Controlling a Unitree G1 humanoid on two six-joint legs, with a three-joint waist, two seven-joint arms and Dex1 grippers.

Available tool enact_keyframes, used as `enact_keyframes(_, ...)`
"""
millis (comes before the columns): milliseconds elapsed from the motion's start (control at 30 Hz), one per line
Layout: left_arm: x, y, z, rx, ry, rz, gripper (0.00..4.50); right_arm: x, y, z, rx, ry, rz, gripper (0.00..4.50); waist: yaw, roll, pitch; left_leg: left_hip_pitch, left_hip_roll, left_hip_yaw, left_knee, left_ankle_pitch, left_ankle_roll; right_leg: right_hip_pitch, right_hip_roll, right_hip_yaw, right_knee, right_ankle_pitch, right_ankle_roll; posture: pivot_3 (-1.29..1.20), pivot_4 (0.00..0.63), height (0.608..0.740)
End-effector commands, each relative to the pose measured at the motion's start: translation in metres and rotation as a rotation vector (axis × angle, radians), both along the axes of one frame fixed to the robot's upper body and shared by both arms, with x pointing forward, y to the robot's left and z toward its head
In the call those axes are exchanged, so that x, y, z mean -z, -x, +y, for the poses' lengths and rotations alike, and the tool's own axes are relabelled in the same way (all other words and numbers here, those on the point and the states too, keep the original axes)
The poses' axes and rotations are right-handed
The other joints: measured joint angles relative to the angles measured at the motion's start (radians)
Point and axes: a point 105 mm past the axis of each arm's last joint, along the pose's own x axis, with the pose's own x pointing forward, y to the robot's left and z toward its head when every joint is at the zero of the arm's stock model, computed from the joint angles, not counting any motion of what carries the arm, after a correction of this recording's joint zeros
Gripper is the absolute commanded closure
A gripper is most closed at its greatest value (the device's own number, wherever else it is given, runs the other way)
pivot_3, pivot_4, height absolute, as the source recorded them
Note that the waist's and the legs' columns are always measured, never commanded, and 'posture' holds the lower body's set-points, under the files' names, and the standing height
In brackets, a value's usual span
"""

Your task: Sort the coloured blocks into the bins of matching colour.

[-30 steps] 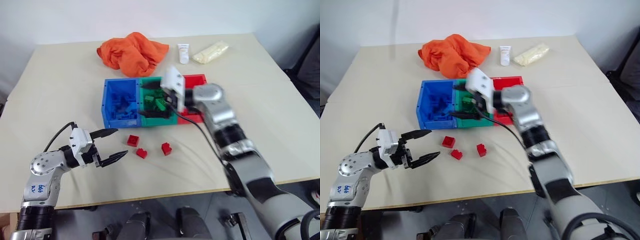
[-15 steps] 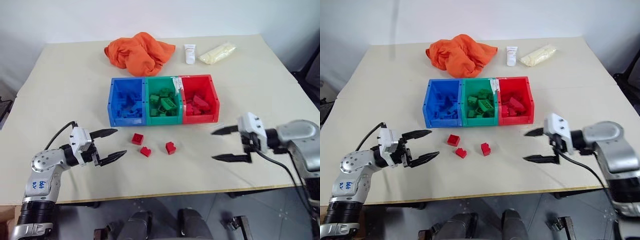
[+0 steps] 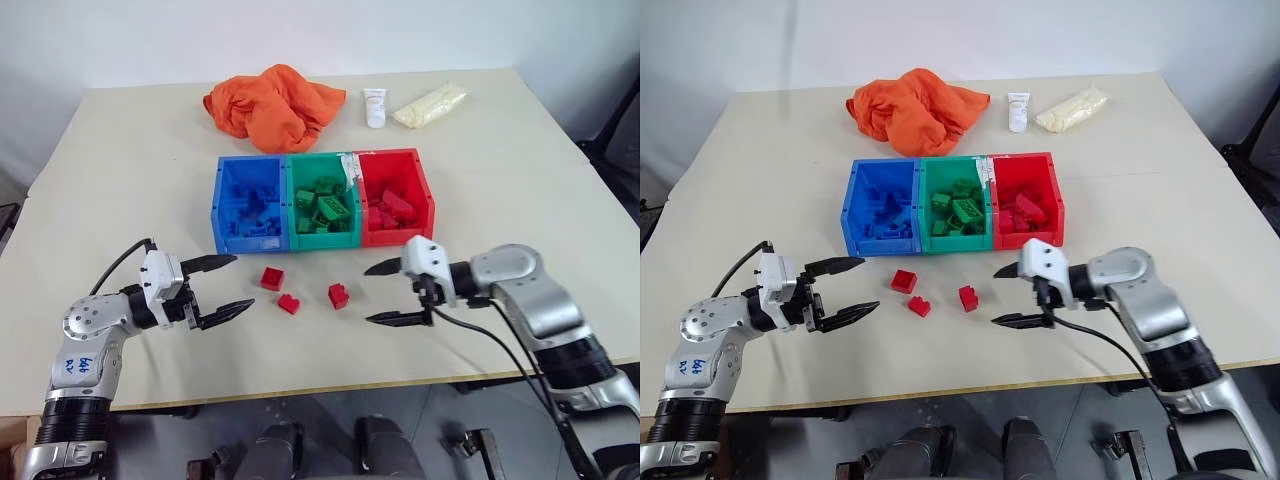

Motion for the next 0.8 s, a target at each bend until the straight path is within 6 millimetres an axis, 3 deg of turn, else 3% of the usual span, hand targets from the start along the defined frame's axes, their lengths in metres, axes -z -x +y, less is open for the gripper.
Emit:
enact_keyframes(33, -0.009, 0.002, 0.001, -0.003, -0.005, -0.04, 0.0, 0.0, -0.006, 0.013, -0.029, -0.003, -0.038, 0.02, 0.001, 0.0, 0.0, 0.0, 0.0, 0.0, 0.0, 0.0, 0.0, 0.0, 0.0, 0.0, 0.0, 0.0, 0.0, 0.0, 0.15, 0.74)
enact_keyframes(200, -0.006, 0.009, 0.002, -0.018, -0.004, -0.032, 0.0, 0.008, -0.022, 0.032, -0.04, 0.0, -0.071, 0.02, -0.004, 0.0, 0.0, 0.0, 0.0, -0.001, 0.0, 0.0, 0.0, 0.0, 0.0, 0.0, 0.001, 0.0, 0.0, 0.0, 0.15, 0.74)
enact_keyframes(300, -0.007, 0.009, 0.001, -0.024, 0.0, -0.033, 0.0, 0.006, -0.024, 0.037, -0.056, -0.033, -0.072, 0.59, -0.003, 0.0, 0.0, 0.0, 0.0, -0.001, 0.0, 0.0, 0.0, -0.001, 0.001, 0.0, 0.001, 0.0, 0.0, 0.0, 0.15, 0.74)
enact_keyframes(533, -0.006, 0.01, 0.0, -0.03, 0.007, -0.034, 0.0, -0.009, -0.023, 0.041, -0.065, -0.098, -0.106, 3.01, -0.003, 0.0, 0.0, 0.0, 0.0, -0.001, 0.0, 0.0, 0.0, 0.0, 0.0, -0.001, 0.001, 0.0, 0.0, 0.0, 0.15, 0.74)
enact_keyframes(667, -0.006, 0.01, -0.001, -0.03, 0.011, -0.035, 0.0, -0.037, -0.021, 0.036, -0.035, -0.175, -0.144, 3.01, -0.003, 0.0, 0.0, 0.0, 0.0, -0.001, 0.0, 0.0, 0.0, -0.001, 0.001, -0.001, 0.001, 0.0, 0.0, 0.0, 0.15, 0.74)
enact_keyframes(800, -0.004, 0.01, -0.001, -0.03, 0.013, -0.031, 0.0, -0.078, -0.035, 0.012, 0.1, -0.232, -0.236, 3.01, -0.001, 0.0, 0.0, 0.0, 0.0, -0.001, 0.0, 0.0, 0.0, 0.0, 0.0, -0.001, 0.001, 0.0, 0.0, 0.0, 0.15, 0.74)
